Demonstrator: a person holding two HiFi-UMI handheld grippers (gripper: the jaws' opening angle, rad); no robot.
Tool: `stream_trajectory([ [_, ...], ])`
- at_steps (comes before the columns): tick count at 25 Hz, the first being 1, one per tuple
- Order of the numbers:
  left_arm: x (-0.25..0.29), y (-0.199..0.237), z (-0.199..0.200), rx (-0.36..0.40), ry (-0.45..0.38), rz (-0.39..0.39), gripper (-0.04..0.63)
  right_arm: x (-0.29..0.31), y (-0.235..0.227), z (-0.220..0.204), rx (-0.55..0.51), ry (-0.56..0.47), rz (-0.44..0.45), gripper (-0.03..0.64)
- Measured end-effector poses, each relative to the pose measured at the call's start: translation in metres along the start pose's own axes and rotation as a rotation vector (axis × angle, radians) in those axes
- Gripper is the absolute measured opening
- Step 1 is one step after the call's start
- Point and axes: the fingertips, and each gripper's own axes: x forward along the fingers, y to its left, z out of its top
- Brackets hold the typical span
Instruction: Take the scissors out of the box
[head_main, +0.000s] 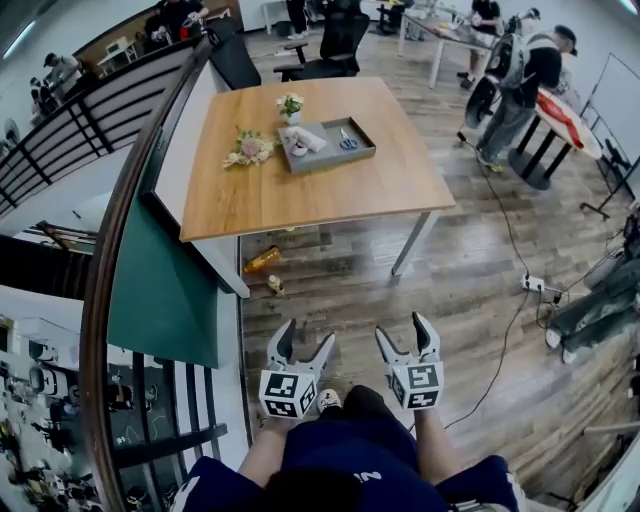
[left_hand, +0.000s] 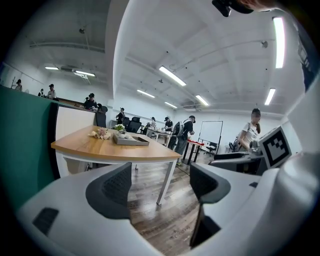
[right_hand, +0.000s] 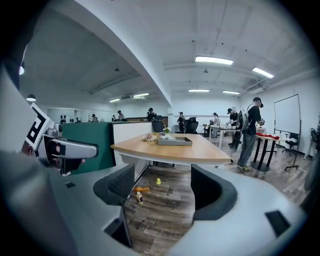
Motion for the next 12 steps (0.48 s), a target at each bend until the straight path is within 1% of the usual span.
stream_trajectory([
  [4,0.007,0.007,-0.004,0.01,0.005,-0.002,0.353,0.01,0.002,-0.01,0.016,0.014,-0.001,0.344],
  [7,0.017,0.016,-0.003,0.014,0.014,0.002,0.353,0.025,0.002,-0.006,0.015,0.009,0.007,0.342],
  [12,0.04,0.035,0.001,-0.007,0.022,0.039,0.353,0.058,-0.007,0.002,0.005,0.019,0.035,0.339],
])
